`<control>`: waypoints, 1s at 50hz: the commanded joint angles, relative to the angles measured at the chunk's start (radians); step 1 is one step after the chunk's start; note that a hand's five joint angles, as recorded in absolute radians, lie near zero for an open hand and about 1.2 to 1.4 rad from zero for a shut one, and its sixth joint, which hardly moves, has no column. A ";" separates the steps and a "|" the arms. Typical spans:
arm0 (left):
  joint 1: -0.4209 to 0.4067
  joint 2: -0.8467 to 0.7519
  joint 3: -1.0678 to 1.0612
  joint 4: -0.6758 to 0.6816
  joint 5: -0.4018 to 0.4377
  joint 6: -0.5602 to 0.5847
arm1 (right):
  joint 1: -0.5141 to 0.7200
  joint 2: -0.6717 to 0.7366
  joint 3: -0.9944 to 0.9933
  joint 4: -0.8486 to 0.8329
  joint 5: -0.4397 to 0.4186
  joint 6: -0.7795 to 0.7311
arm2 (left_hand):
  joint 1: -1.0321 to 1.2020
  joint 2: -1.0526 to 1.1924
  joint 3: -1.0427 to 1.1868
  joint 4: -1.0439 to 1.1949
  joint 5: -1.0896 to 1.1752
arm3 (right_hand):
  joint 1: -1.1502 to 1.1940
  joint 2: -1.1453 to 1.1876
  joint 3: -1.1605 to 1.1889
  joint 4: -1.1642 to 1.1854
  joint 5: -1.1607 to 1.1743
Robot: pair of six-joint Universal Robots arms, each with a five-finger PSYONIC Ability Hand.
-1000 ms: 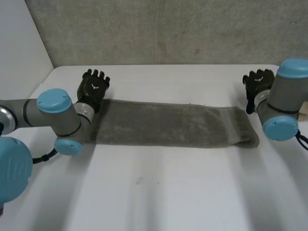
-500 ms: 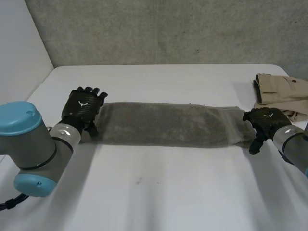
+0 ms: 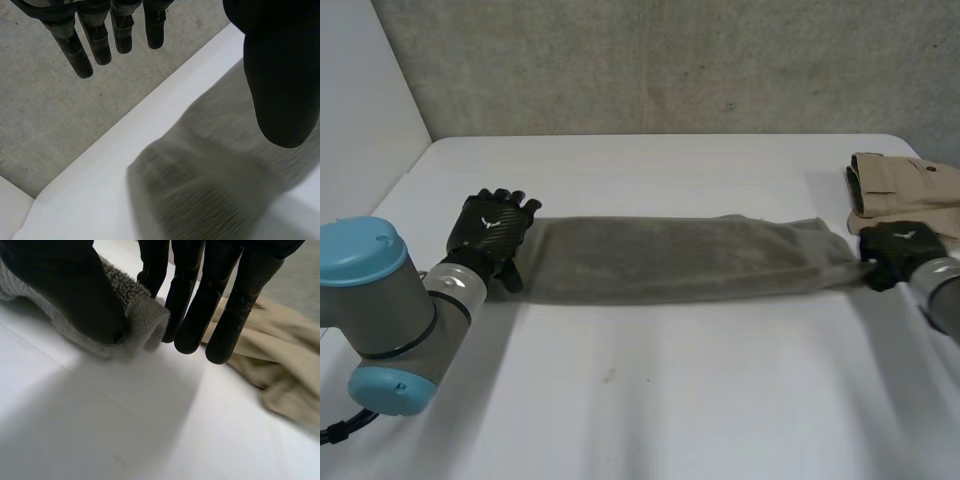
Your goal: Fold the laundry.
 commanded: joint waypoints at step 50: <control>-0.008 0.066 -0.032 0.000 0.000 -0.003 | 0.366 -0.075 -0.050 0.176 0.055 0.000 | -0.030 -0.031 -0.039 -0.030 -0.053 | -0.788 -0.995 -1.007 -1.013 -0.977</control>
